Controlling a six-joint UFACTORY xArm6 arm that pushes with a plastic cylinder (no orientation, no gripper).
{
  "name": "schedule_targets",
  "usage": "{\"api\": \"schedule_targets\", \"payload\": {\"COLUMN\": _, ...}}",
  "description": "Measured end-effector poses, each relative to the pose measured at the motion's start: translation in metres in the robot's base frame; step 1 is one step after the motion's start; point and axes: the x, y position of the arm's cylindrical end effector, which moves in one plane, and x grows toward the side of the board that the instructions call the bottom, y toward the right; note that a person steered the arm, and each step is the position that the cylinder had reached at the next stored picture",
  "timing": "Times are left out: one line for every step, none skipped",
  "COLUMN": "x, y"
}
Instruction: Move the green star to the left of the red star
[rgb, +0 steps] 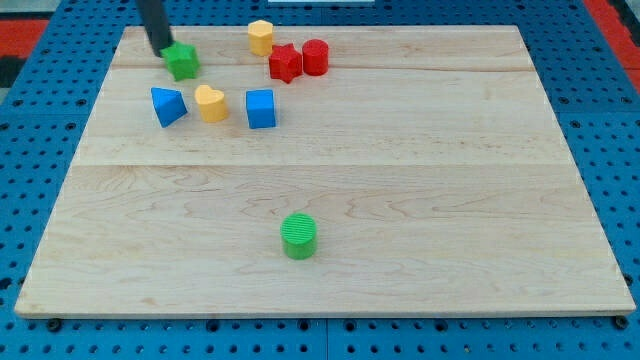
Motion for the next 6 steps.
{"api": "schedule_targets", "payload": {"x": -0.002, "y": -0.005}}
{"api": "schedule_targets", "payload": {"x": 0.010, "y": -0.037}}
{"api": "schedule_targets", "payload": {"x": 0.016, "y": -0.015}}
{"api": "schedule_targets", "payload": {"x": 0.014, "y": 0.021}}
{"api": "schedule_targets", "payload": {"x": 0.008, "y": 0.061}}
{"api": "schedule_targets", "payload": {"x": 0.002, "y": 0.088}}
